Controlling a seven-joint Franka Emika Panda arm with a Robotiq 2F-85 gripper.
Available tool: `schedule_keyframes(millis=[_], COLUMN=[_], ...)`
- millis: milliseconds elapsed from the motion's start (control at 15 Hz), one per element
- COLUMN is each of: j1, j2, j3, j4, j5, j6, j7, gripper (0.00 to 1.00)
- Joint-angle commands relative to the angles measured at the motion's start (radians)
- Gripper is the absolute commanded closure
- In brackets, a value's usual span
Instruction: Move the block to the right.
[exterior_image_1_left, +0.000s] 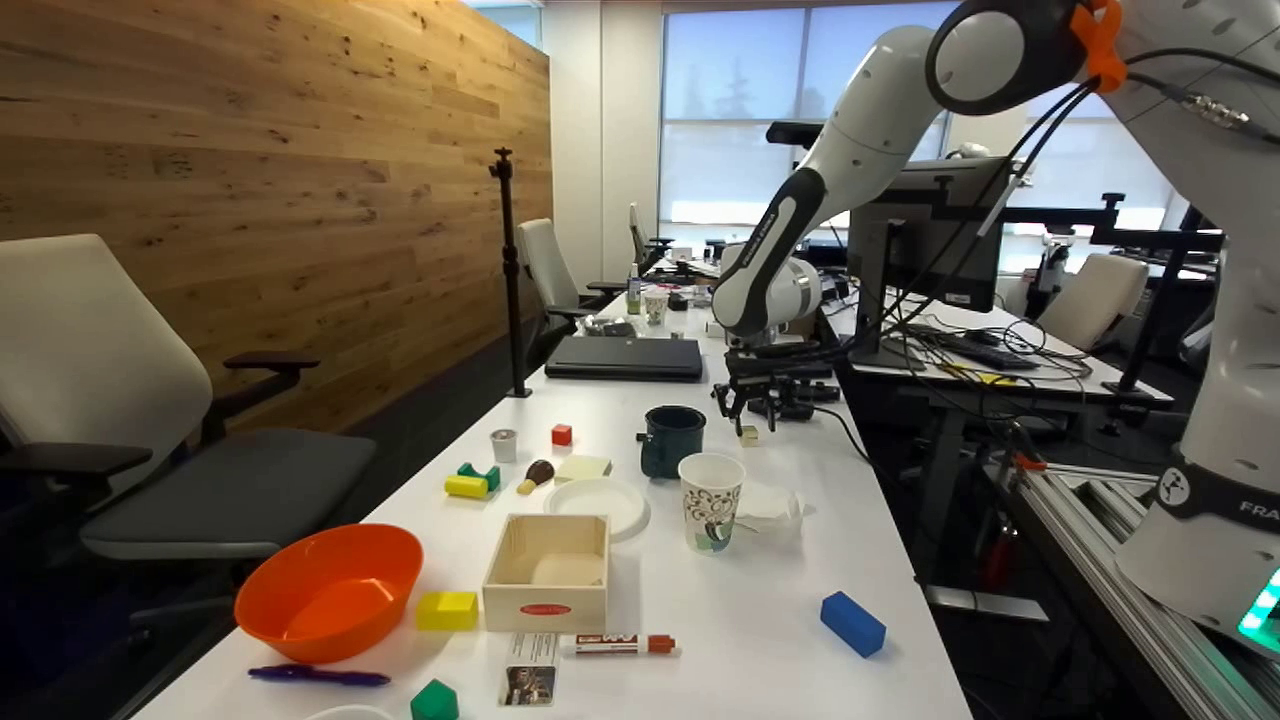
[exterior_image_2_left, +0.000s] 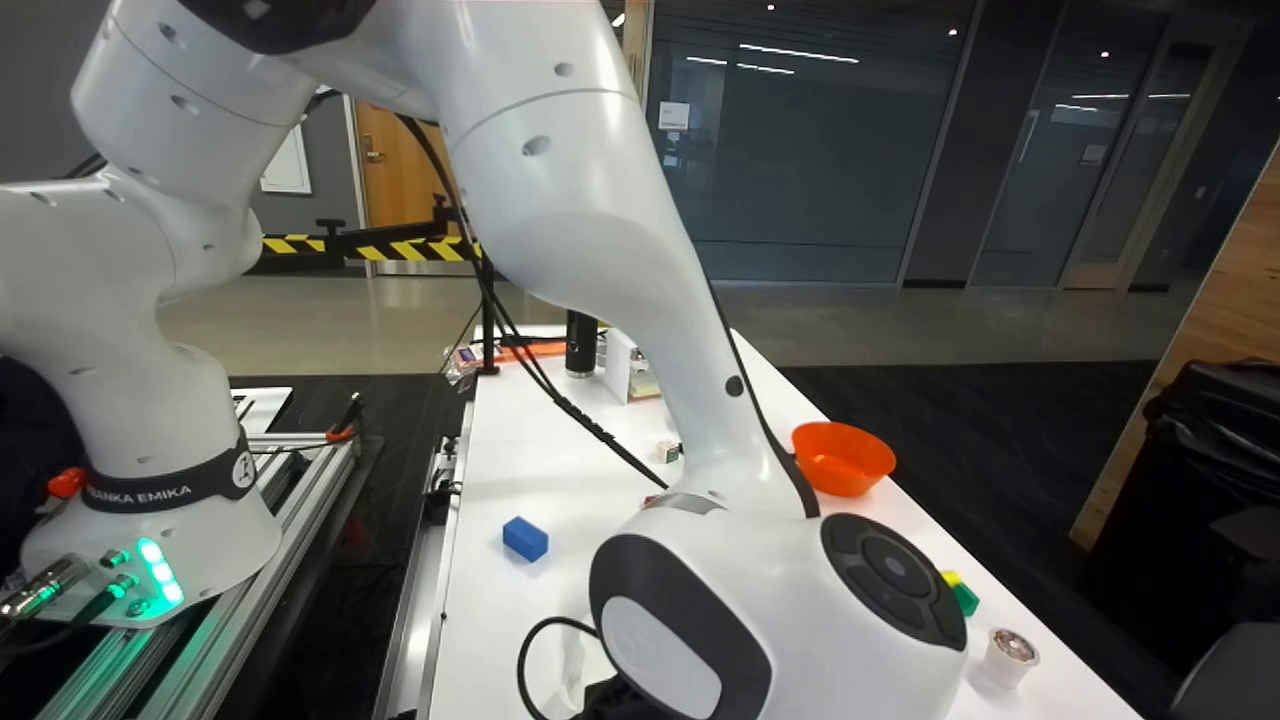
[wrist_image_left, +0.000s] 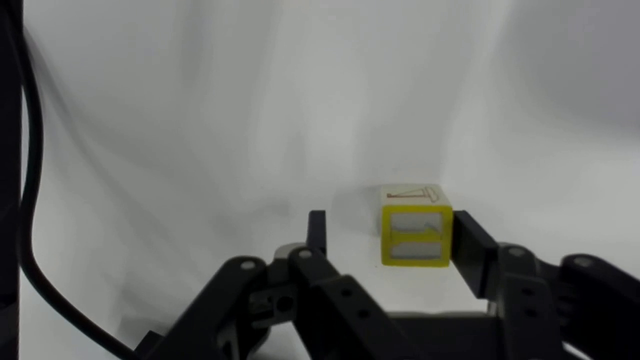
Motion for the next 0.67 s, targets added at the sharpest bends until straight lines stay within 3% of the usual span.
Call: schedule_keyframes(millis=[0,133,200,533,600], j1=[-0.009,-0.009,-0.009,-0.006,-0.004], j2=[0.022,0.023,0.022,0.013,0.013], j3=[0.004,0.004,0.004,0.003,0.002], j4=[0.037,0.037,0.037,0.03,0.029], j5=[0.006,0.005,0.005,0.003,0.0], j6=[-0.027,-0.026,-0.026,-0.021,-0.02], j7=[-0.002,-0.004,-0.004,-0.009,-0.009], gripper=[0.57,0.48,0.53,0.52,0.56])
